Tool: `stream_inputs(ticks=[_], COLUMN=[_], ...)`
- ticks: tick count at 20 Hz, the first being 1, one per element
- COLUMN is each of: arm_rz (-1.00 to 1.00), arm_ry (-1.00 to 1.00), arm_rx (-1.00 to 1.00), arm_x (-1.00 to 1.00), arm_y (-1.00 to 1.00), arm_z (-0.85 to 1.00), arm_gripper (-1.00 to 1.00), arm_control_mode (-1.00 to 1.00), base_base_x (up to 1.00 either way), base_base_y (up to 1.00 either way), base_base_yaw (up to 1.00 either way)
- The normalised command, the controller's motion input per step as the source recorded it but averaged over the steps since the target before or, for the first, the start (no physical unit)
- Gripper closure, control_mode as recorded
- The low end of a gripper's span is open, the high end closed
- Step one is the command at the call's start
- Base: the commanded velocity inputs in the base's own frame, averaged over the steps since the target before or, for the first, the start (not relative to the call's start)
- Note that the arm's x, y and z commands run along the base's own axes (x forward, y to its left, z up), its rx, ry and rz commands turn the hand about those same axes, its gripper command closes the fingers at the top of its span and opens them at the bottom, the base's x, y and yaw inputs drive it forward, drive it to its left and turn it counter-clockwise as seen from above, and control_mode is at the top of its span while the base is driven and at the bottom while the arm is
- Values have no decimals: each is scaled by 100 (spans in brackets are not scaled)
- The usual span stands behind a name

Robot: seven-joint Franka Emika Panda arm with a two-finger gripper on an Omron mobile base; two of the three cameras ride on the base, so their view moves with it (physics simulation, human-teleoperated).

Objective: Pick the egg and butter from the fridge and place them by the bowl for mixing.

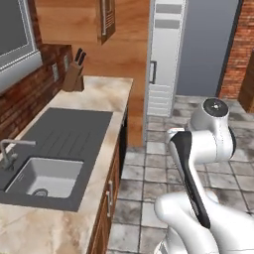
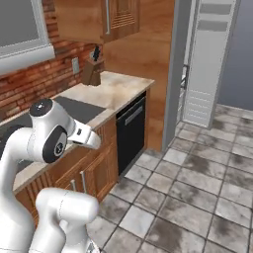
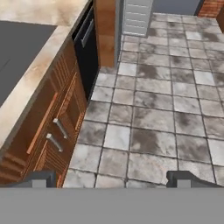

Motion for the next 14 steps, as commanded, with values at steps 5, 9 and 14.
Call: stream_inputs(ticks=[5, 9, 14], arm_rz=[0, 0, 0], arm_ry=[0, 0, 0], arm_rx=[0, 0, 0], arm_x=[0, 0, 0], arm_y=[0, 0, 0], arm_z=[0, 0, 0], arm_gripper=[-100, -100, -100], arm_control_mode=[100, 100, 100], base_base_x=[54, 75, 91], base_base_y=[-16, -9, -7], base_base_yaw=[-29, -8, 1])
